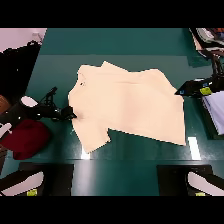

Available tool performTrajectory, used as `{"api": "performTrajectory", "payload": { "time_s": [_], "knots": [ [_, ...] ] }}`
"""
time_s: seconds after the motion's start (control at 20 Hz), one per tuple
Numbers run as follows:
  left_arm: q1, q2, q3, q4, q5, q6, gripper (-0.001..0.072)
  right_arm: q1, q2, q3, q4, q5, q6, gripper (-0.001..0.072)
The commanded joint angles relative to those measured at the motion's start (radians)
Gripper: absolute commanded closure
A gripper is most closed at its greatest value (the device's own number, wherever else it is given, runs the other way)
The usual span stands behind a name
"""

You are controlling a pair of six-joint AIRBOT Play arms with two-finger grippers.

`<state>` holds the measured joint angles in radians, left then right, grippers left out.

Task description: Fold the shirts.

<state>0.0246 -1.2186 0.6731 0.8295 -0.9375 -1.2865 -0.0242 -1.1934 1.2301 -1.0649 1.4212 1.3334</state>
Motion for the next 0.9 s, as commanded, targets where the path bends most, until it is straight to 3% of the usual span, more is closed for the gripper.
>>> {"api": "performTrajectory", "payload": {
  "time_s": [0.0, 0.15, 0.3, 0.4, 0.5, 0.6, 0.75, 0.85],
  "knots": [
    [-0.045, 0.002, 0.028, -0.013, -0.002, 0.012, 0.0682, -0.042, 0.002, -0.003, -0.004, 0.052, 0.001, 0.0315],
    [-0.045, 0.003, 0.117, 0.024, -0.084, 0.012, 0.0682, -0.153, 0.049, -0.102, -0.033, 0.098, 0.001, 0.0329],
    [-0.044, 0.003, 0.175, 0.023, -0.123, 0.026, 0.0682, -0.293, 0.149, -0.323, -0.178, 0.097, 0.0, 0.0322],
    [-0.045, 0.003, 0.181, 0.021, -0.116, 0.031, 0.0682, -0.397, 0.194, -0.473, -0.22, 0.096, 0.0, 0.0094],
    [-0.045, 0.003, 0.181, 0.02, -0.11, 0.031, 0.0682, -0.481, 0.208, -0.597, -0.211, 0.077, 0.0, 0.0116],
    [-0.045, 0.003, 0.181, 0.02, -0.111, 0.031, 0.0682, -0.504, 0.208, -0.676, -0.209, 0.036, -0.011, 0.0228],
    [-0.045, 0.003, 0.181, 0.02, -0.111, 0.031, 0.0681, -0.469, 0.208, -0.721, -0.181, -0.021, -0.018, 0.0236],
    [-0.044, 0.003, 0.181, 0.02, -0.114, 0.031, 0.0681, -0.431, 0.208, -0.716, -0.182, -0.052, -0.018, 0.0279]
  ]
}}
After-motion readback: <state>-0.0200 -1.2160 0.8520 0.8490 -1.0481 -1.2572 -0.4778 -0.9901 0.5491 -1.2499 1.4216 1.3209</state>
